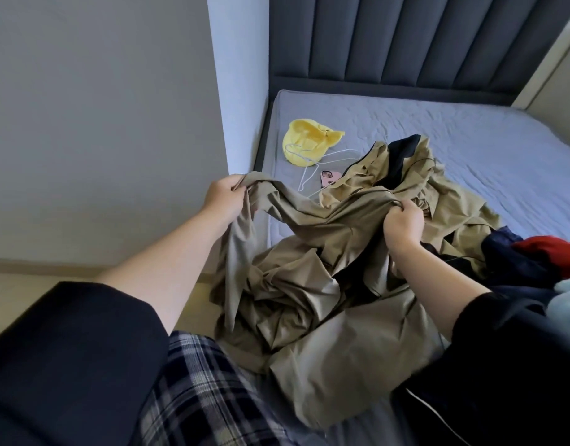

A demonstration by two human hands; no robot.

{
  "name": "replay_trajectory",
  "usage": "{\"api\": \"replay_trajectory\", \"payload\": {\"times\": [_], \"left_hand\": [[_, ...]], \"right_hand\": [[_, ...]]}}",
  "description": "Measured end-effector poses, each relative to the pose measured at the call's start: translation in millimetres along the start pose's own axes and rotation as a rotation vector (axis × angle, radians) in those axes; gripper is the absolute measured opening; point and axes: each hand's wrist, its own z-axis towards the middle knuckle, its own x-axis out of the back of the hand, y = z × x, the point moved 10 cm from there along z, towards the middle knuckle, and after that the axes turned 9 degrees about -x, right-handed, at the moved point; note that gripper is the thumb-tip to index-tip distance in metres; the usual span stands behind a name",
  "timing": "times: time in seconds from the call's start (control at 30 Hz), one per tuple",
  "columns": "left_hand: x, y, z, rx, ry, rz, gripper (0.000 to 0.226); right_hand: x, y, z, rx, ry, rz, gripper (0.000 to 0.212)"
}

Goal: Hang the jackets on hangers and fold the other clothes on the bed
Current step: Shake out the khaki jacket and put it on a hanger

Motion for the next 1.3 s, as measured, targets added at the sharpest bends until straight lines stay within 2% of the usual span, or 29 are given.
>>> {"api": "replay_trajectory", "payload": {"times": [0.1,0.17,0.23,0.3,0.33,0.4,0.43,0.47,0.5,0.53,0.57,0.6,0.63,0.67,0.73,0.8,0.87,0.93,0.97,1.0,1.03,1.1,1.13,1.2,1.27,1.3], "left_hand": [[-12,0,-9,-0.090,-0.143,0.393,0.049],[-28,12,-25,-0.218,-0.168,0.589,0.064],[-60,31,-49,-0.365,-0.238,0.517,0.070],[-106,36,-77,-0.404,-0.430,0.439,0.088],[-126,35,-90,-0.370,-0.512,0.418,0.101],[-143,29,-99,-0.240,-0.530,0.323,0.113],[-142,26,-95,-0.172,-0.492,0.263,0.109],[-138,22,-89,-0.121,-0.465,0.230,0.097],[-132,19,-82,-0.080,-0.460,0.210,0.074],[-124,14,-76,-0.019,-0.453,0.168,0.046],[-113,6,-70,0.067,-0.427,0.088,0.026],[-101,-1,-66,0.153,-0.385,-0.025,0.017],[-89,-8,-62,0.230,-0.330,-0.139,0.018],[-78,-12,-57,0.281,-0.281,-0.221,0.021],[-62,-16,-50,0.318,-0.229,-0.266,0.024],[-52,-20,-44,0.340,-0.179,-0.263,0.026],[-47,-25,-40,0.364,-0.134,-0.246,0.032],[-46,-27,-38,0.368,-0.113,-0.240,0.039],[-46,-29,-36,0.371,-0.110,-0.238,0.042],[-48,-31,-36,0.379,-0.111,-0.232,0.043],[-49,-33,-36,0.386,-0.118,-0.212,0.041],[-44,-30,-34,0.304,-0.095,-0.051,0.032],[-37,-23,-30,0.199,-0.068,0.132,0.026],[-23,3,-28,-0.039,0.010,0.506,0.022],[-29,26,-33,-0.244,0.004,0.557,0.026],[-40,32,-36,-0.304,-0.068,0.505,0.020]], "right_hand": [[1,-11,-4,0.031,-0.039,0.006,0.023],[-2,-20,-6,0.027,-0.088,0.033,0.029],[-9,-30,-13,-0.033,-0.165,0.133,0.029],[-22,-35,-21,-0.190,-0.263,0.330,0.026],[-32,-33,-26,-0.318,-0.333,0.424,0.022],[-53,-27,-41,-0.575,-0.523,0.499,0.019],[-59,-25,-47,-0.638,-0.606,0.485,0.021],[-61,-23,-49,-0.641,-0.654,0.452,0.022],[-59,-22,-46,-0.598,-0.667,0.394,0.020],[-50,-19,-35,-0.493,-0.605,0.284,0.015],[-35,-16,-20,-0.334,-0.489,0.091,0.012],[-17,-16,-7,-0.150,-0.344,-0.147,0.017],[-5,-18,-2,0.017,-0.219,-0.346,0.023],[0,-19,-3,0.129,-0.153,-0.428,0.024],[3,-20,-14,0.268,-0.113,-0.333,0.015],[-13,-17,-34,0.354,-0.205,-0.273,0.025],[-42,-10,-64,0.460,-0.394,-0.393,0.033],[-70,11,-92,0.613,-0.543,-0.710,0.052],[-81,26,-99,0.691,-0.557,-0.913,0.062],[-86,39,-101,0.744,-0.527,-1.080,0.062],[-86,45,-96,0.764,-0.463,-1.162,0.052],[-75,41,-78,0.627,-0.367,-1.079,0.027],[-68,39,-68,0.493,-0.369,-0.919,0.023],[-59,35,-52,0.151,-0.482,-0.471,0.023],[-58,27,-52,-0.182,-0.595,-0.002,0.023],[-59,20,-55,-0.317,-0.643,0.176,0.021]]}}
